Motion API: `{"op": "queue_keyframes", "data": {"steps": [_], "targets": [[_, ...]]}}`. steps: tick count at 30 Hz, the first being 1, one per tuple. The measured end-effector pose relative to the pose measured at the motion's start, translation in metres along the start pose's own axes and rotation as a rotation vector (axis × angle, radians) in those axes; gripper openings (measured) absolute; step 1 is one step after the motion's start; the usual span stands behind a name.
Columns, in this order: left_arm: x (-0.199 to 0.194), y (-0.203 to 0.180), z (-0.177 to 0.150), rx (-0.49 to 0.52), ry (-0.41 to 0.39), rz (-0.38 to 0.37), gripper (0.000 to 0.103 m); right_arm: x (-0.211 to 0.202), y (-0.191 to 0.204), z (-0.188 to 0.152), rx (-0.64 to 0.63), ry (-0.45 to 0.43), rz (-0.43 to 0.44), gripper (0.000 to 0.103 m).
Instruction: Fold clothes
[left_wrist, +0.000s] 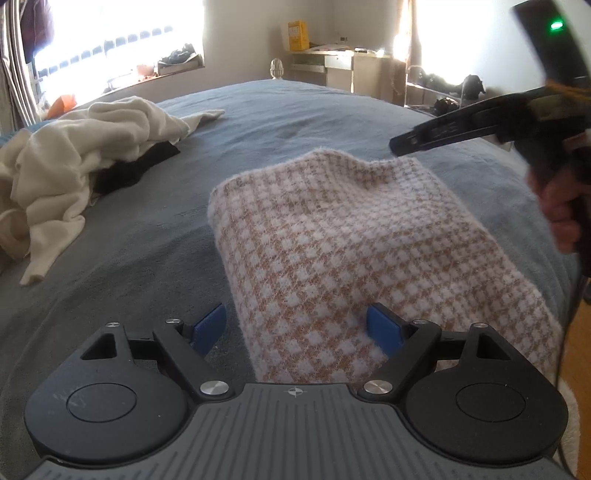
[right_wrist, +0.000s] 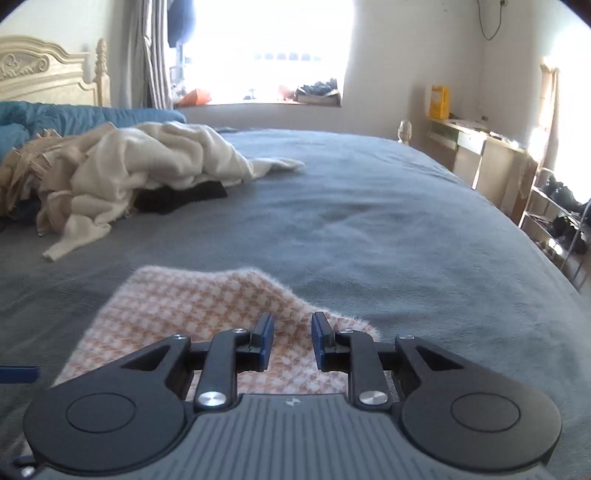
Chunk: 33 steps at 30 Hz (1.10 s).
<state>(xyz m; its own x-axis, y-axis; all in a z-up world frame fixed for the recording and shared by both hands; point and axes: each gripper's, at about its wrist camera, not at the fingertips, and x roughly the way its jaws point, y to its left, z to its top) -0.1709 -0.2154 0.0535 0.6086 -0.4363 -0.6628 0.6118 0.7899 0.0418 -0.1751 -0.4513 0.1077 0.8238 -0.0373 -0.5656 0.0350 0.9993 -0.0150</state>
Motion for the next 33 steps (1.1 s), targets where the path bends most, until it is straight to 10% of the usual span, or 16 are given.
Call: {"op": "queue_keyframes", "data": {"steps": [7, 15, 20, 23, 33], "targets": [[-0.001, -0.008, 0.0, 0.01, 0.005, 0.01, 0.085, -0.008, 0.027, -0.062, -0.13, 0.184, 0.033, 0.024], [-0.002, -0.015, -0.001, 0.038, 0.005, 0.038, 0.085, -0.055, 0.027, -0.07, -0.073, 0.074, 0.029, 0.025], [-0.002, -0.016, -0.001, 0.029, 0.009, 0.042, 0.085, -0.09, 0.046, -0.085, -0.113, 0.104, 0.172, 0.025], [-0.002, -0.017, 0.0, 0.034, 0.017, 0.035, 0.085, -0.067, 0.061, -0.113, -0.183, 0.213, 0.114, 0.026], [0.0, -0.016, -0.001, 0.047, 0.016, 0.037, 0.086, -0.059, 0.065, -0.138, -0.157, 0.184, 0.068, 0.026]]}}
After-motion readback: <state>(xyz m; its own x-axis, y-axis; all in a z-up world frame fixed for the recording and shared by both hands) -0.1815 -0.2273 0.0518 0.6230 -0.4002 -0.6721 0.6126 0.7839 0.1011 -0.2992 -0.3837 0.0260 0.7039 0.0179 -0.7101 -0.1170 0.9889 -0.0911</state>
